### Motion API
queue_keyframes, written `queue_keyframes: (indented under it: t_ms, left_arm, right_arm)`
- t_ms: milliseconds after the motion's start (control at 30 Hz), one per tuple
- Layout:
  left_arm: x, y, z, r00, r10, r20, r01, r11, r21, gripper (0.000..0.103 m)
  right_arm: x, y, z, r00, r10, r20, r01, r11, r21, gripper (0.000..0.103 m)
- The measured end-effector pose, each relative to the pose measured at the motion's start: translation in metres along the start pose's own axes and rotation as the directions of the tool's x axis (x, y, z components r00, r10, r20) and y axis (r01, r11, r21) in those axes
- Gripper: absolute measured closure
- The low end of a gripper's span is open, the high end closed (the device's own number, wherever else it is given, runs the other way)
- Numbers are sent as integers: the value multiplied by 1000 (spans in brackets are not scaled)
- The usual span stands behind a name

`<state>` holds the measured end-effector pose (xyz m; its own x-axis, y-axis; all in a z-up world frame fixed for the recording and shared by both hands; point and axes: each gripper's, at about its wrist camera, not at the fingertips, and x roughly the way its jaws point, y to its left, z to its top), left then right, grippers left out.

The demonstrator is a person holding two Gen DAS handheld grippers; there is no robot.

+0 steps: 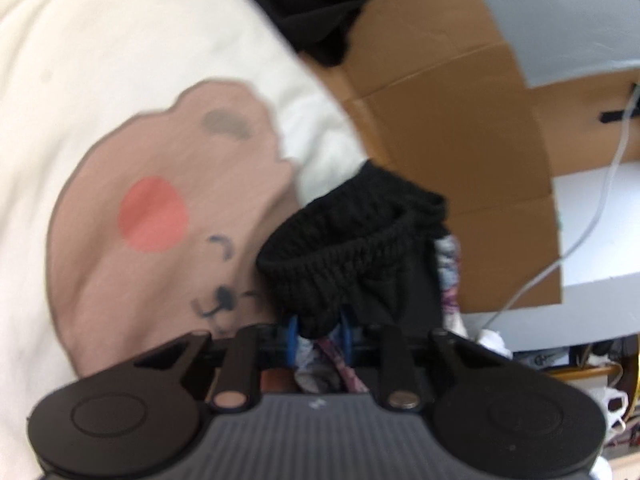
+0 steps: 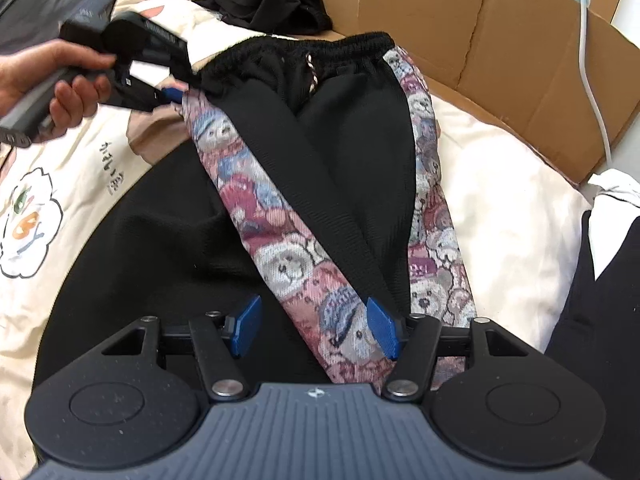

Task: Fold clothes
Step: 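Pinch the waistband with the left tool while the right tool pinches the bear-print panel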

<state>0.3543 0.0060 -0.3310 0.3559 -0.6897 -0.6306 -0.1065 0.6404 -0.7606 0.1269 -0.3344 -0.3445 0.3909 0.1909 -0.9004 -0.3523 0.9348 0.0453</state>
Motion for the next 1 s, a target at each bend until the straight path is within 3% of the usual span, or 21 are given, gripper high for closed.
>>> queue_keyframes:
  t_ms: [300, 533, 667, 767, 1000]
  left_arm:
    - [-1, -66, 14, 991, -133, 21, 133, 991, 33, 83]
    - [25, -95, 22, 992, -125, 18, 124, 991, 54, 82]
    - [38, -101, 25, 993, -115, 18, 114, 992, 58, 81]
    - [55, -110, 26, 993, -116, 11, 115, 991, 69, 74]
    - [98, -127, 29, 997, -72, 6, 71, 989, 130, 80]
  right_arm:
    - [3, -8, -11, 998, -56, 1, 56, 998, -19, 41]
    - [-2, -33, -18, 999, -31, 16, 30, 997, 73, 74]
    - [0, -44, -25, 1000, -18, 12, 17, 994, 104, 80]
    - [1, -51, -28, 1000, -11, 13, 9, 992, 127, 84]
    - [3, -73, -33, 1000, 0, 14, -3, 979, 205, 92]
